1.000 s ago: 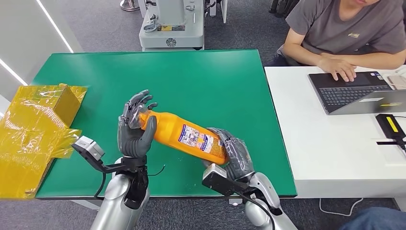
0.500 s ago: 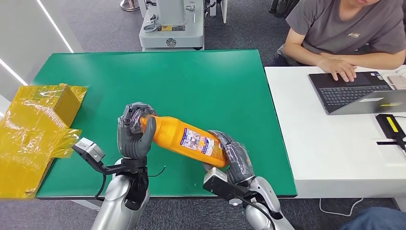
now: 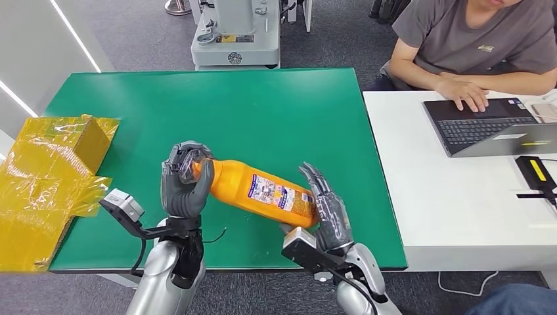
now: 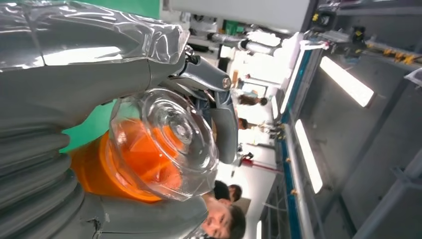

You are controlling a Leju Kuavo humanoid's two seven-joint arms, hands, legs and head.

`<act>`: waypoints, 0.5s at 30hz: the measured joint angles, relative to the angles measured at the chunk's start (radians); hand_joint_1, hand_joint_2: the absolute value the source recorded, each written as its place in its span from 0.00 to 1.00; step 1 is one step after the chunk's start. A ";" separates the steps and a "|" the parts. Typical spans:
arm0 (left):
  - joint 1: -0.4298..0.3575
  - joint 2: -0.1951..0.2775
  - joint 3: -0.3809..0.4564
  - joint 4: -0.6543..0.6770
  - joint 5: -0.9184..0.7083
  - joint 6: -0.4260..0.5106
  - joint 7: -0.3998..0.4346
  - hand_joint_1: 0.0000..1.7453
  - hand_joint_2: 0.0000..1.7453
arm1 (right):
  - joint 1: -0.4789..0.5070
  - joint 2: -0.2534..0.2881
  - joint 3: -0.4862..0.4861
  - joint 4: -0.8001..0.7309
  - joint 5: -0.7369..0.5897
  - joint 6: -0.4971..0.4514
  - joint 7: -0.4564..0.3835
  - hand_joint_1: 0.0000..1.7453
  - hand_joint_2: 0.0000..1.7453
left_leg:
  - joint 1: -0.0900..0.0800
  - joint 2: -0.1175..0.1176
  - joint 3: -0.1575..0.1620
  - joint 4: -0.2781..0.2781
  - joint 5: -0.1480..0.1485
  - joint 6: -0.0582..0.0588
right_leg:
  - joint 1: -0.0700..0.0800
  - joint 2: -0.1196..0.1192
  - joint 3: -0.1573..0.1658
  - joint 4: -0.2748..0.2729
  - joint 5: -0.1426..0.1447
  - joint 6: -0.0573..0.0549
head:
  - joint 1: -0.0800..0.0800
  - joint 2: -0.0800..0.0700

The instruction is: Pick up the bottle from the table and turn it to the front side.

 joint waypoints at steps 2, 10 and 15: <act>0.000 -0.002 0.001 0.000 -0.001 0.006 -0.003 1.00 1.00 | 0.000 0.001 0.000 -0.002 -0.006 -0.006 -0.005 0.00 1.00 | 0.000 0.000 0.000 0.000 0.000 0.000 | 0.000 0.000 0.000 0.000 0.000 0.000 | 0.000 0.000; -0.002 -0.004 0.002 0.000 -0.005 0.030 -0.008 1.00 1.00 | 0.004 0.020 0.002 -0.027 -0.060 -0.042 -0.053 0.00 1.00 | 0.000 0.000 0.000 0.000 0.000 0.000 | 0.000 0.000 0.000 0.000 0.000 0.000 | 0.000 0.000; -0.003 -0.004 0.003 0.000 -0.025 0.068 -0.024 1.00 1.00 | 0.027 0.039 0.002 -0.089 -0.207 -0.108 -0.115 0.00 1.00 | 0.000 0.000 0.000 0.000 0.000 0.000 | 0.000 0.000 0.000 0.000 0.000 0.000 | 0.000 0.000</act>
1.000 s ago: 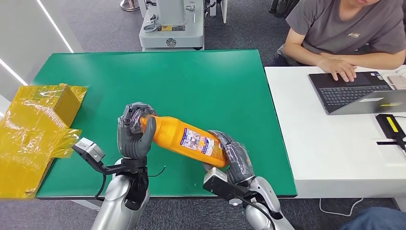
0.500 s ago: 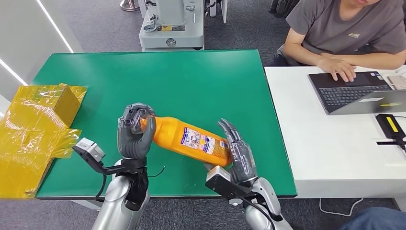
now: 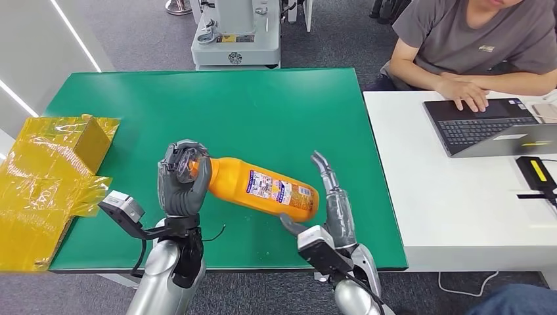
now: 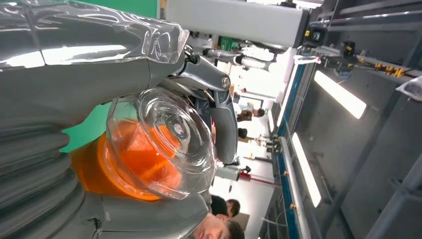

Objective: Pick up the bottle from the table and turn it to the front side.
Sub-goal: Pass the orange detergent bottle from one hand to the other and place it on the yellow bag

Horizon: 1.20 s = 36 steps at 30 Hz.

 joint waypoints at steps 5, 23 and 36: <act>-0.013 0.009 0.004 -0.001 -0.019 0.088 -0.024 1.00 1.00 | 0.028 0.012 -0.002 -0.111 -0.163 -0.140 -0.060 0.00 1.00 | 0.000 0.000 0.000 0.000 0.000 0.000 | 0.000 0.000 0.000 0.000 0.000 0.000 | 0.000 0.000; -0.134 0.207 0.121 -0.069 -0.496 0.269 0.204 1.00 1.00 | 0.078 0.012 0.043 -0.170 -0.246 -0.230 -0.120 0.00 1.00 | 0.000 0.001 0.000 0.000 0.000 -0.001 | 0.000 0.001 0.000 0.001 0.000 0.000 | 0.000 0.000; -0.329 0.476 0.122 0.141 -1.111 0.314 0.423 1.00 1.00 | 0.137 0.012 0.043 -0.238 -0.209 -0.160 -0.087 0.00 1.00 | 0.001 0.004 0.001 -0.001 0.001 -0.002 | 0.001 0.005 -0.001 0.001 0.001 -0.001 | 0.000 0.000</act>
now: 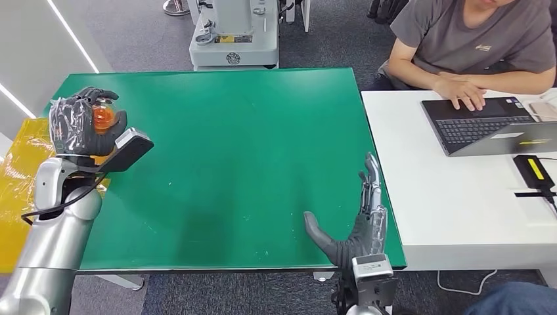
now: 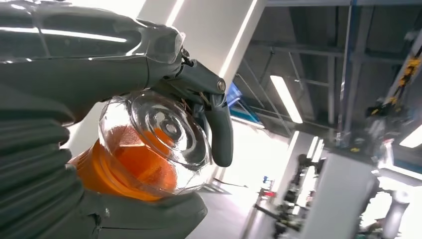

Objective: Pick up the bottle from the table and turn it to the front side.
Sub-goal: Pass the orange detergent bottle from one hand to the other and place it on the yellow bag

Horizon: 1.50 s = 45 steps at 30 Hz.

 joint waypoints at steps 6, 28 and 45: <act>-0.017 0.079 -0.003 0.043 -0.247 -0.037 0.086 1.00 1.00 | 0.008 0.000 -0.003 -0.005 0.003 0.038 0.000 0.00 1.00 | 0.000 0.000 0.000 0.000 0.000 0.000 | 0.000 0.000 0.000 0.000 0.000 0.000 | 0.000 0.000; -0.254 0.103 -0.102 0.555 -0.488 -0.204 -0.037 1.00 1.00 | -0.010 0.008 -0.029 0.002 0.016 0.096 -0.016 0.00 1.00 | 0.000 0.000 0.000 0.000 0.000 -0.001 | 0.000 0.000 0.000 0.000 0.000 0.000 | 0.000 0.000; -0.271 0.125 -0.190 0.776 -0.538 -0.327 -0.167 1.00 1.00 | -0.014 0.008 -0.034 0.005 -0.002 0.091 -0.020 0.00 1.00 | 0.000 0.000 0.000 0.000 0.000 -0.001 | 0.000 0.000 0.000 0.000 0.000 0.000 | 0.000 0.000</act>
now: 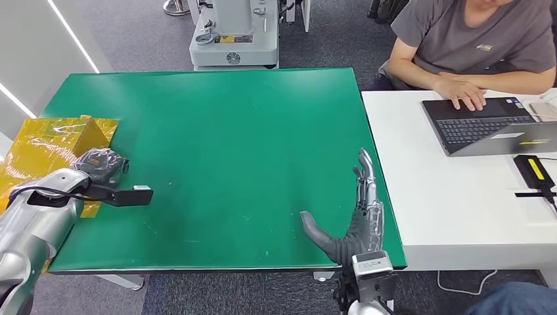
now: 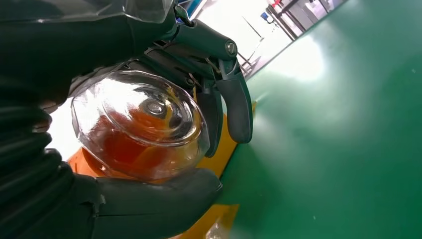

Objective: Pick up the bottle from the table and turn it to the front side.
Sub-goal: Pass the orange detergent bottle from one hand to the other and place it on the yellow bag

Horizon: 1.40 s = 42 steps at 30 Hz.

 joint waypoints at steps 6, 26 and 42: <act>0.026 -0.005 -0.023 0.020 0.000 0.043 -0.009 1.00 1.00 | -0.001 0.000 -0.001 0.001 0.003 0.001 0.000 0.00 1.00 | 0.000 0.000 0.000 0.000 0.000 0.000 | 0.000 0.000 0.000 0.000 0.000 0.000 | 0.000 0.000; 0.094 -0.053 -0.039 0.037 0.071 0.201 0.021 0.00 1.00 | -0.016 0.000 -0.002 0.019 0.008 -0.014 0.012 0.00 1.00 | 0.000 -0.001 0.000 0.000 0.000 0.000 | 0.000 -0.001 0.000 0.000 0.000 0.000 | 0.000 0.000; 0.128 -0.022 0.067 0.017 0.205 0.472 -0.014 0.00 1.00 | -0.016 0.002 -0.002 0.022 -0.003 -0.001 0.011 0.00 1.00 | 0.000 0.000 0.000 0.000 0.000 -0.001 | 0.000 0.000 0.000 0.000 0.000 0.000 | 0.000 0.000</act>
